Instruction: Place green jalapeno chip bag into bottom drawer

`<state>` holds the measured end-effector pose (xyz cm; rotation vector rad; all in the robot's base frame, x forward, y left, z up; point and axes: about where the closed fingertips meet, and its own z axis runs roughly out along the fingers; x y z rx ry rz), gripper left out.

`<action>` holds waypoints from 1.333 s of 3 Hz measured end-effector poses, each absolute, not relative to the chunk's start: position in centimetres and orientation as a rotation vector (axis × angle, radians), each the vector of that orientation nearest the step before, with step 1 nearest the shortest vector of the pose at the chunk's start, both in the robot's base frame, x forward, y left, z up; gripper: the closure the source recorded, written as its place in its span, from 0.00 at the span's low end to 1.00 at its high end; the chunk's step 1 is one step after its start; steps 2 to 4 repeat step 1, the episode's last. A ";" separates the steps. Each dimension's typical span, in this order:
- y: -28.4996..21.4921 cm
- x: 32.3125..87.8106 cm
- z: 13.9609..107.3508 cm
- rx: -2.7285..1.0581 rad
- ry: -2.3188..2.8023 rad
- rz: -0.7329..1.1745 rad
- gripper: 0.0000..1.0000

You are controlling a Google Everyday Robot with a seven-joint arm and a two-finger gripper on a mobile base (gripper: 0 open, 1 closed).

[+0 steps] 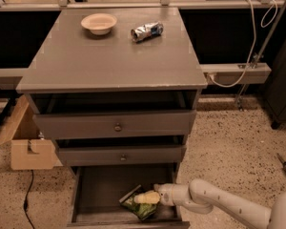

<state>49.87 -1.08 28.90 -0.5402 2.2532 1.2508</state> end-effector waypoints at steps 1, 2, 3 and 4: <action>-6.8 50.3 32.2 -0.471 2.197 1.135 0.00; -6.8 50.3 32.2 -0.471 2.197 1.135 0.00; -6.8 50.3 32.2 -0.471 2.197 1.135 0.00; -6.8 50.3 32.2 -0.471 2.197 1.135 0.00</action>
Offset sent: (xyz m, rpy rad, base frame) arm 0.0000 0.0000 0.0000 0.0000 0.0000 0.0000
